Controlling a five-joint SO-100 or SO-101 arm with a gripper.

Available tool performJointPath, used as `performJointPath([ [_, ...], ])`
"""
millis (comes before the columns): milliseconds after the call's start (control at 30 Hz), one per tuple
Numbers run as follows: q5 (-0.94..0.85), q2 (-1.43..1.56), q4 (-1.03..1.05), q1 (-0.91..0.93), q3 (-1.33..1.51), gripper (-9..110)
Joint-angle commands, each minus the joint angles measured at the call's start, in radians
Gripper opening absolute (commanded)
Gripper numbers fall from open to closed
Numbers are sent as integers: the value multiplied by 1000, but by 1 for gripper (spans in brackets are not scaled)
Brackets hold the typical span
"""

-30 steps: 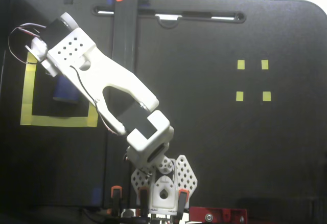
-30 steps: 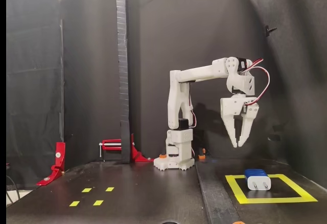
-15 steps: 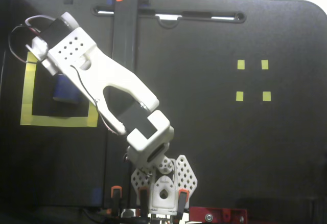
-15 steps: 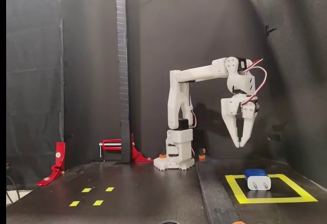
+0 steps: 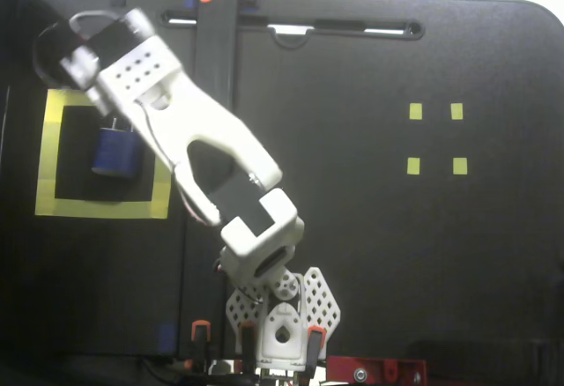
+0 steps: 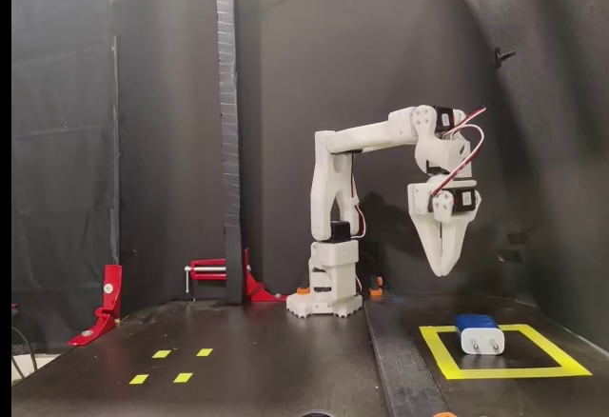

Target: Grasp the block and place it in the designated area.

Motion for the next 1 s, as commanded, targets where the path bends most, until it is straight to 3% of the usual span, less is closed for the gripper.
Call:
performJointPath([
  [0,6,26,-12,75,-43,1],
  [600,-87,55,-69,707,-44,0],
  [967,-118,160,-124,787,3,0],
])
